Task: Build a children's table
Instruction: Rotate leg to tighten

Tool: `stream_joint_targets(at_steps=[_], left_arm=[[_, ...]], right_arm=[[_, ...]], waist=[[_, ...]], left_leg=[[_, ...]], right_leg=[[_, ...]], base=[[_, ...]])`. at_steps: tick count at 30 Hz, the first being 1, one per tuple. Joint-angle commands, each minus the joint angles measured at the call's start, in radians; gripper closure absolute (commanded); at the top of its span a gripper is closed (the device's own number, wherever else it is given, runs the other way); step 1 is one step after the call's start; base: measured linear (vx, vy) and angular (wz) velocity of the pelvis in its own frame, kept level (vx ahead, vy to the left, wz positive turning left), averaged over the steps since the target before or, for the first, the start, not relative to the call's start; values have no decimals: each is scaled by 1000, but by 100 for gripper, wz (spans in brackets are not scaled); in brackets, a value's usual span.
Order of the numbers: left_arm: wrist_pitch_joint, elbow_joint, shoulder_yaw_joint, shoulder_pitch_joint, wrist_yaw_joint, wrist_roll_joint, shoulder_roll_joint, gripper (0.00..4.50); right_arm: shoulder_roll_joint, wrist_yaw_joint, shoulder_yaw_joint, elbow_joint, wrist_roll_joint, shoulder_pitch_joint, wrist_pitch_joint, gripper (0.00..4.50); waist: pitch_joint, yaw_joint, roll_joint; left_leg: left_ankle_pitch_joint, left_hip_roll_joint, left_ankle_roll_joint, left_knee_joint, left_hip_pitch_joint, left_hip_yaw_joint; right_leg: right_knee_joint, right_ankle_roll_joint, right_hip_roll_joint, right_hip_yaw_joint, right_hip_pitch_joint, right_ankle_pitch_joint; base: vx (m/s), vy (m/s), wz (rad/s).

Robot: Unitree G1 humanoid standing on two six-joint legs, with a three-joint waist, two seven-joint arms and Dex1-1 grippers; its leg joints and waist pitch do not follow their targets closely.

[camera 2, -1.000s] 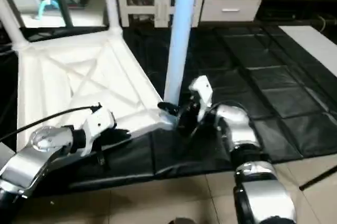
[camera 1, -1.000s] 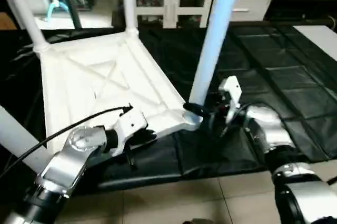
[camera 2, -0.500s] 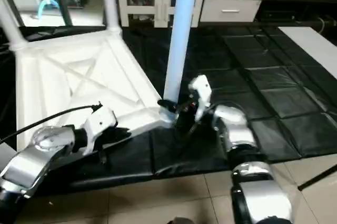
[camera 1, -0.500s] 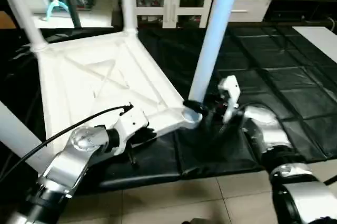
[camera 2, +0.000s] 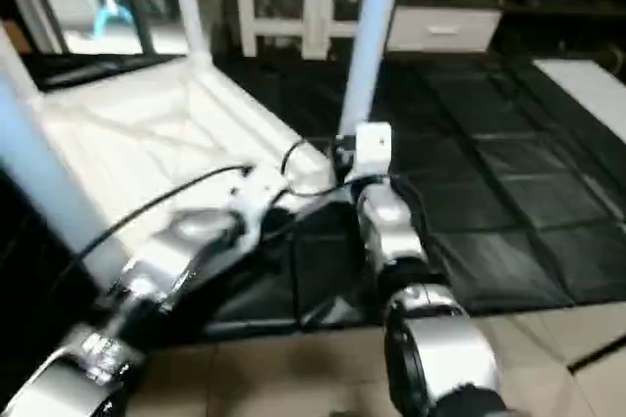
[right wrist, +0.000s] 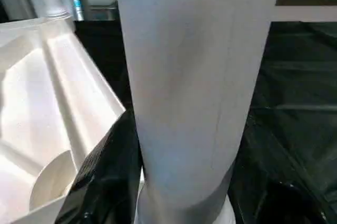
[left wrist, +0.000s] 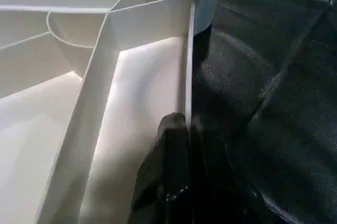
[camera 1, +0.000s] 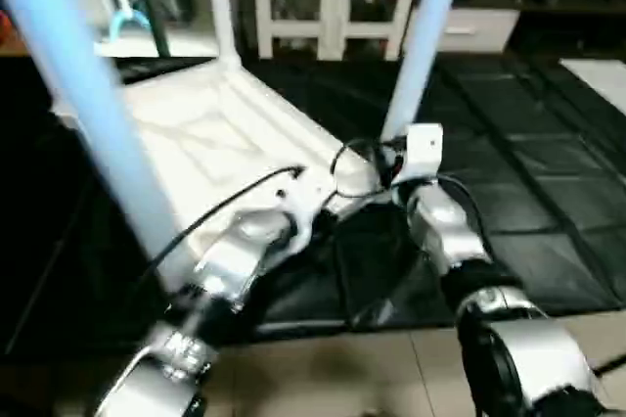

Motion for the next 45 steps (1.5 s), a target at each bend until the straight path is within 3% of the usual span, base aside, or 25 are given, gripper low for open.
stream_joint_targets(at_steps=[1, 2, 4, 5, 6, 8, 10, 11, 13, 16, 19, 22, 30, 34, 37, 38, 39, 40, 41, 42, 43, 45], left_arm=[[-51, -13, 1, -14, 25, 13, 11, 450], [-65, -19, 2, -6, 17, 13, 23, 450], [-93, -45, 7, 26, -22, 7, 61, 450], [-122, -89, 11, 71, -78, -6, 111, 450], [-150, -127, 12, 109, -131, -19, 155, 450], [-205, -206, 17, 178, -230, -49, 232, 450], [-231, -264, 28, 226, -303, -78, 281, 450], [-236, -305, 35, 257, -346, -99, 316, 450], [-238, -354, 38, 294, -392, -116, 365, 450], [-241, -406, 39, 330, -434, -128, 418, 450], [-248, -419, 44, 339, -442, -137, 429, 450], [-256, -406, 48, 325, -435, -131, 422, 450], [-240, -410, 45, 323, -420, -131, 422, 450], [-206, -383, 39, 307, -376, -102, 405, 450], [-184, -364, 31, 291, -342, -85, 383, 450], [-146, -331, 25, 262, -278, -63, 339, 450], [-142, -326, 25, 259, -270, -61, 333, 450], [-94, -271, 28, 216, -189, -41, 275, 450], [-37, -209, 37, 169, -94, -23, 210, 450], [-1, -160, 42, 132, -20, -5, 161, 450], [-1, -160, 42, 132, -20, -5, 161, 450], [16, -66, 47, 60, 78, 8, 69, 450]], right_arm=[[77, 121, 21, 78, 37, 41, 51, 263], [71, 143, 19, 76, 39, 39, 53, 263], [51, 232, 7, 57, 57, 41, 38, 263], [16, 316, 8, 28, 66, 48, 3, 207], [-17, 378, 14, 5, 66, 52, -26, 207], [-75, 484, 19, -39, 77, 59, -45, 193], [-115, 587, 10, -75, 103, 62, -29, 174], [-145, 672, 6, -105, 122, 65, -12, 163], [-194, 793, 23, -144, 134, 73, 19, 152], [-255, 915, 50, -167, 120, 82, 32, 121], [-277, 1005, 44, -167, 138, 86, 48, 121], [-278, 1028, 26, -154, 160, 80, 75, 150], [-264, 1040, 46, -159, 143, 93, 79, 209], [-247, 915, 56, -143, 103, 103, 81, 233], [-231, 804, 62, -119, 69, 107, 76, 244], [-205, 653, 58, -84, 39, 108, 73, 252], [-202, 636, 57, -80, 37, 108, 73, 252], [-168, 477, 38, -49, 30, 104, 78, 257], [-130, 334, 14, -20, 36, 99, 91, 259], [-100, 235, -6, 0, 46, 95, 98, 259], [-100, 235, -6, 0, 46, 95, 98, 260], [-41, 98, -16, 36, 48, 85, 97, 261]], waist=[[-49, -9, 12], [-53, -12, 11], [-57, -17, 12], [-56, -18, 12], [-56, -17, 12], [-59, -27, 10], [-58, -27, 12], [-63, -26, 18], [-67, -24, 25], [-71, -18, 25], [-69, -9, 24], [-69, -3, 22], [-69, 1, 19], [-69, 0, 18], [-65, -2, 14], [-63, -2, 14], [-60, -4, 14], [-59, -5, 15], [-52, -10, 12], [-56, -6, 12], [-54, -7, 10], [-51, -7, 12]], left_leg=[[-409, -14, 13, -74, 9, 5], [-388, -11, 15, -79, 1, 2], [-349, -6, 22, -82, -5, 3], [-331, -5, 26, -83, -9, 3], [-330, -3, 30, -83, -8, 3], [-293, 0, 51, -85, -28, -1], [-293, 1, 62, -81, -13, 5], [-237, 3, 74, -77, -15, 7], [-175, 7, 92, -74, -16, 7], [-100, 5, 122, -67, -13, 12], [-95, 5, 143, -64, -8, 18], [-87, 5, 139, -64, -6, 19], [-94, 3, 121, -62, -6, 19], [-82, 2, 122, -61, -6, 19], [-120, 1, 95, -63, -5, 20], [-139, 1, 80, -63, -5, 20], [-142, 0, 70, -63, -5, 21], [-166, -1, 48, -65, -5, 19], [-207, -4, 22, -64, -1, 23], [-235, -7, 3, -62, 6, 19], [-248, -10, 1, -61, 8, 22], [-291, -12, -3, -63, 7, 19]], right_leg=[[-116, -102, -43, 17, 24, -484], [-111, -109, -46, 18, 33, -449], [-103, -141, -45, 21, 39, -356], [-97, -161, -45, 21, 43, -319], [-97, -170, -48, 21, 44, -317], [-86, -193, -56, 24, 62, -275], [-91, -211, -52, 25, 48, -264], [-80, -246, -51, 27, 56, -192], [-67, -277, -49, 26, 60, -95], [-54, -310, -45, 26, 60, 29], [-52, -326, -47, 28, 57, 53], [-51, -324, -48, 28, 58, 44], [-51, -311, -49, 29, 59, 9], [-50, -311, -48, 29, 58, 17], [-58, -294, -49, 31, 56, -57], [-61, -283, -49, 32, 55, -93], [-64, -275, -47, 33, 52, -113], [-68, -259, -48, 32, 52, -173], [-81, -233, -46, 35, 42, -261], [-85, -211, -49, 34, 41, -328], [-90, -201, -46, 36, 37, -342], [-94, -168, -41, 30, 32, -380]], base=[[0, 0, 0], [0, 0, 0], [0, 0, 0], [0, 0, 0], [0, 0, 0], [0, 0, 0], [0, 0, 0], [0, 0, 0], [0, 0, 0], [0, 0, 0], [0, 0, 0], [0, 0, 0], [0, 0, 0], [0, 0, 0], [0, 0, 0], [0, 0, 0], [0, 0, 0], [0, 0, 0], [0, 0, 0], [0, 0, 0], [0, 0, 0], [0, 0, 0]])
